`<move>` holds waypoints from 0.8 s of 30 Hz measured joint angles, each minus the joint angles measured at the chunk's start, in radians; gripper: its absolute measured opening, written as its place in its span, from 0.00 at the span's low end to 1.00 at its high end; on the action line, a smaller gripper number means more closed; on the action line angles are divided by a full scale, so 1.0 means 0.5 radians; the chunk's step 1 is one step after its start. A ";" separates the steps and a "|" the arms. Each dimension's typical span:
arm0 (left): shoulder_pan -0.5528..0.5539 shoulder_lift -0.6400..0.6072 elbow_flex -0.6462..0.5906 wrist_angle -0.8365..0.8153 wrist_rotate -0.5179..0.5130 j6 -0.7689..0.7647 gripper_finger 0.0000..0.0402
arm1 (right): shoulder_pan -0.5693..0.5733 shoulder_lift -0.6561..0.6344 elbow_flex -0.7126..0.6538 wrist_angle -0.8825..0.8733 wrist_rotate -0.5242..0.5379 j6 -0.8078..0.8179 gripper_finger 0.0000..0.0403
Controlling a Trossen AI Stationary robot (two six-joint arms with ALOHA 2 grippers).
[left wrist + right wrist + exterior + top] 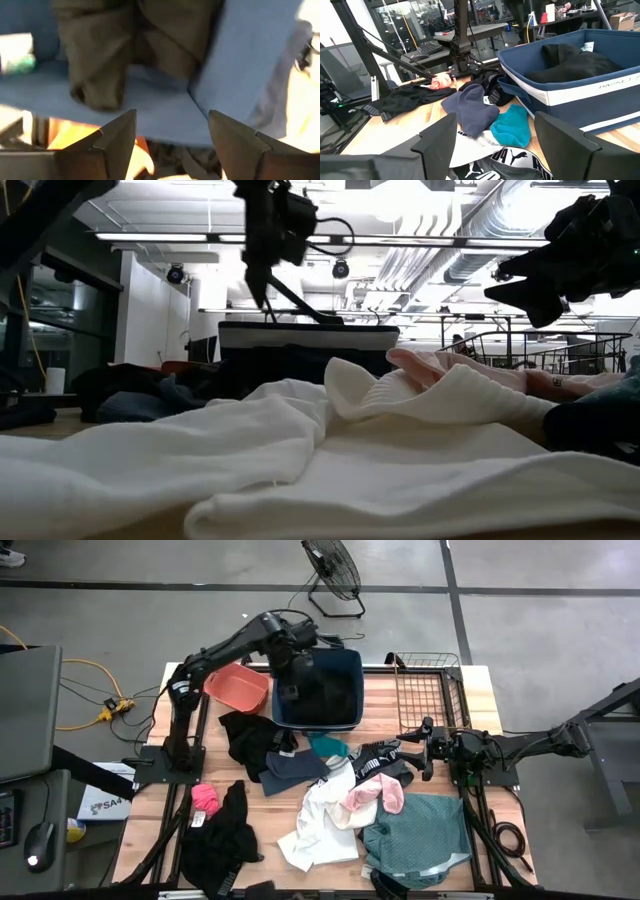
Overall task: Pick & Place Cloths
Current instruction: Put the pink sock into the orange bin
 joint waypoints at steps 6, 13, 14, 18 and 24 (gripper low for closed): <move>-0.057 -0.332 -0.301 0.016 0.007 -0.096 0.55 | 0.000 0.000 0.000 0.000 0.000 0.000 0.64; -0.163 -0.859 -0.957 0.173 -0.097 -0.432 0.54 | 0.000 0.000 0.000 0.001 0.000 0.000 0.64; -0.190 -0.940 -1.075 0.218 -0.101 -0.478 0.54 | 0.000 0.000 0.000 0.001 0.000 0.000 0.64; -0.334 -1.244 -1.537 0.318 -0.057 -0.670 0.54 | -0.001 -0.001 0.000 0.000 0.000 -0.001 0.64; -0.673 -1.575 -2.053 0.481 0.065 -1.125 0.54 | -0.001 0.000 0.000 0.000 0.000 0.000 0.64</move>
